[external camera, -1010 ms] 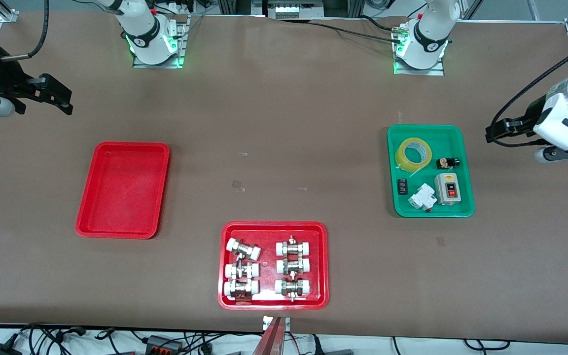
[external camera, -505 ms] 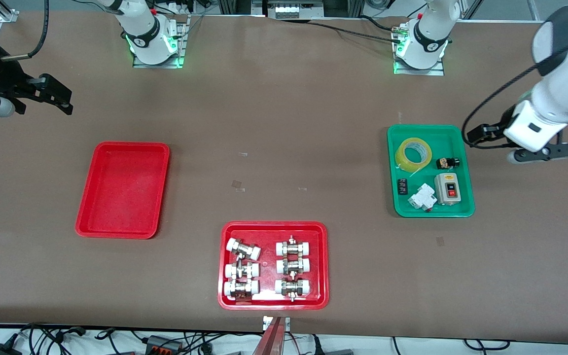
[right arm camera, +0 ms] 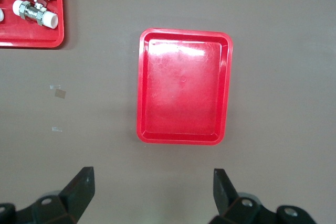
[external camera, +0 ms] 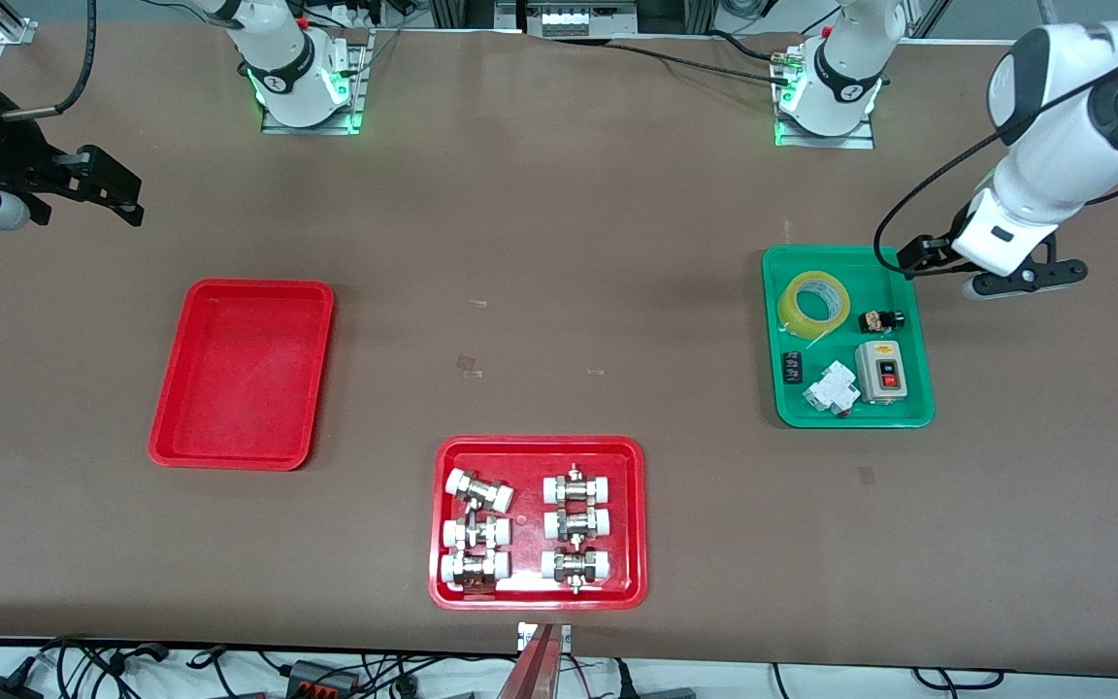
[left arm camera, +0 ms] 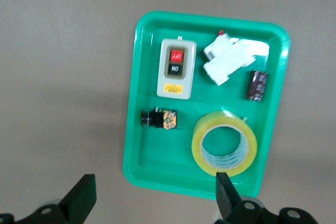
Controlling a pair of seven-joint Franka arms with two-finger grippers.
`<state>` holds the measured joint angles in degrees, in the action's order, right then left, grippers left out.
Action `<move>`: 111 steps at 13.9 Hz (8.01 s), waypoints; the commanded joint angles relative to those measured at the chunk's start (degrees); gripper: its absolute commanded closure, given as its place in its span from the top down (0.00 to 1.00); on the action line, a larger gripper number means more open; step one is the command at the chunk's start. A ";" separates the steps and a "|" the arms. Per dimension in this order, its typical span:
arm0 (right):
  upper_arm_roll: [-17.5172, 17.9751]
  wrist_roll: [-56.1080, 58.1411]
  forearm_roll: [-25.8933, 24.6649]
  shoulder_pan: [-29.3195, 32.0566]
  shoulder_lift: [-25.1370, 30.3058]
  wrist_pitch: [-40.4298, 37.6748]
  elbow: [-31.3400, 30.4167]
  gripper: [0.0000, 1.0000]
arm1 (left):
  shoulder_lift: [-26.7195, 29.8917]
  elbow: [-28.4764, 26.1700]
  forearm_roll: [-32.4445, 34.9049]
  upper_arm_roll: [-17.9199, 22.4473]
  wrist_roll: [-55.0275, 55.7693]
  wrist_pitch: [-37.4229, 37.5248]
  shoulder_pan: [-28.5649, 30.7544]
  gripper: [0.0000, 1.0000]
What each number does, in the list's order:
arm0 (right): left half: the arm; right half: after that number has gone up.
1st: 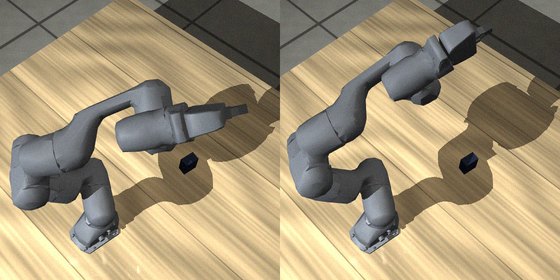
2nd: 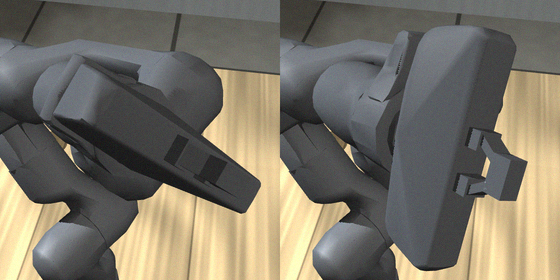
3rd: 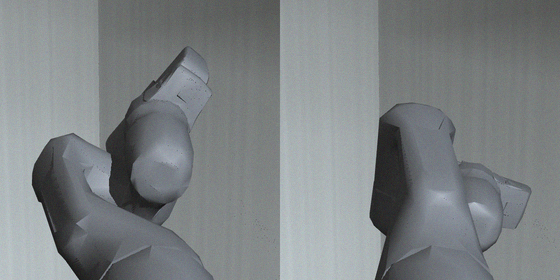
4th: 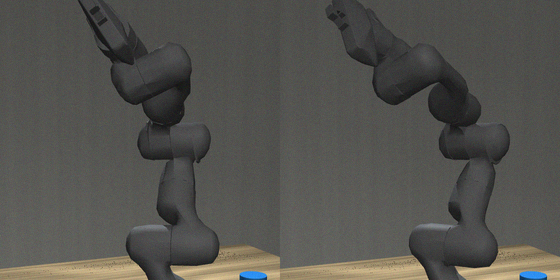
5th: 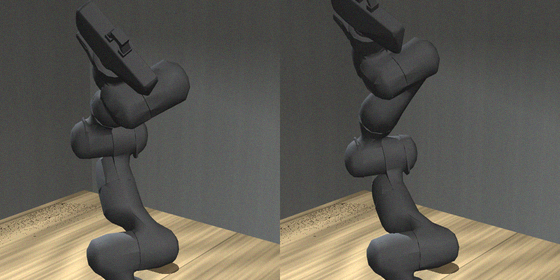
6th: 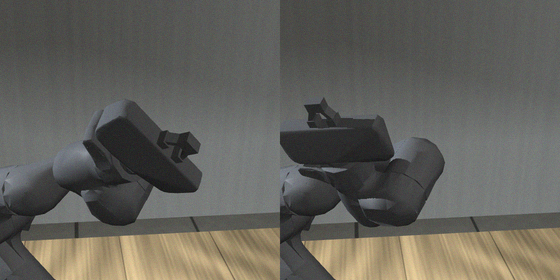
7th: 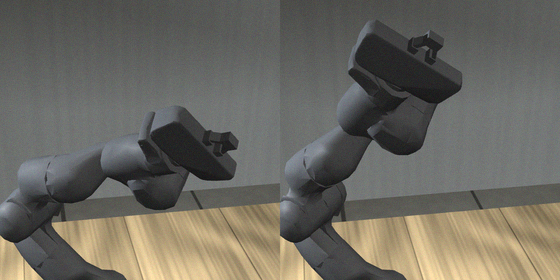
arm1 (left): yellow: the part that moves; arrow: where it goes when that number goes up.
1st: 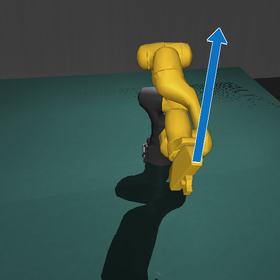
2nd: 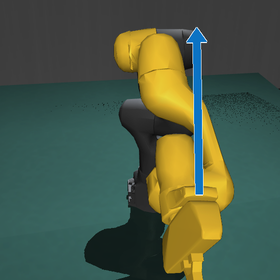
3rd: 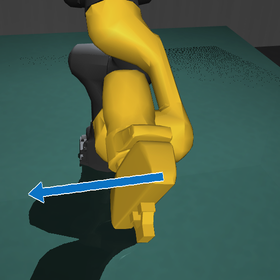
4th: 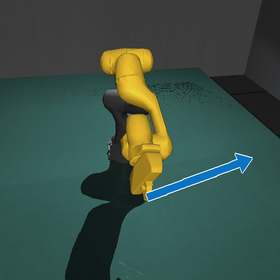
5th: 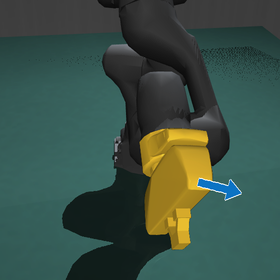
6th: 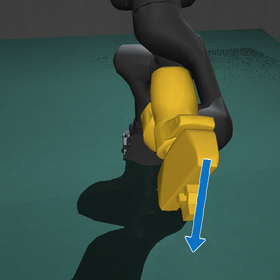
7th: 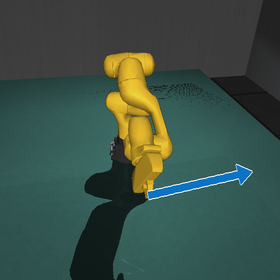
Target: Left arm passes tape to right arm into tray
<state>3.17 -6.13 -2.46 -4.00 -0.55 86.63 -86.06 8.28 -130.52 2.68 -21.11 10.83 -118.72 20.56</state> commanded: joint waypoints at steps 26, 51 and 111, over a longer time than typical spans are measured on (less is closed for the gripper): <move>0.17 -0.99 -0.70 0.13 -0.42 -0.85 0.72 1.00 | -16.81 -17.58 -1.45 -3.15 -1.69 -35.88 -0.43 0.00; -0.36 1.72 21.23 2.15 -9.11 -5.60 0.10 1.00 | -38.33 45.71 -26.17 -15.10 50.23 3.88 -20.91 0.00; -0.36 52.25 40.35 22.18 -37.15 3.72 -6.93 0.18 | -17.27 33.87 8.04 -10.44 14.76 27.34 -9.93 1.00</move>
<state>1.50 42.19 38.70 16.38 -36.33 92.05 -93.63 -16.48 -86.84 9.73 -31.08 29.88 -86.92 8.51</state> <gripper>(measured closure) 0.449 0.000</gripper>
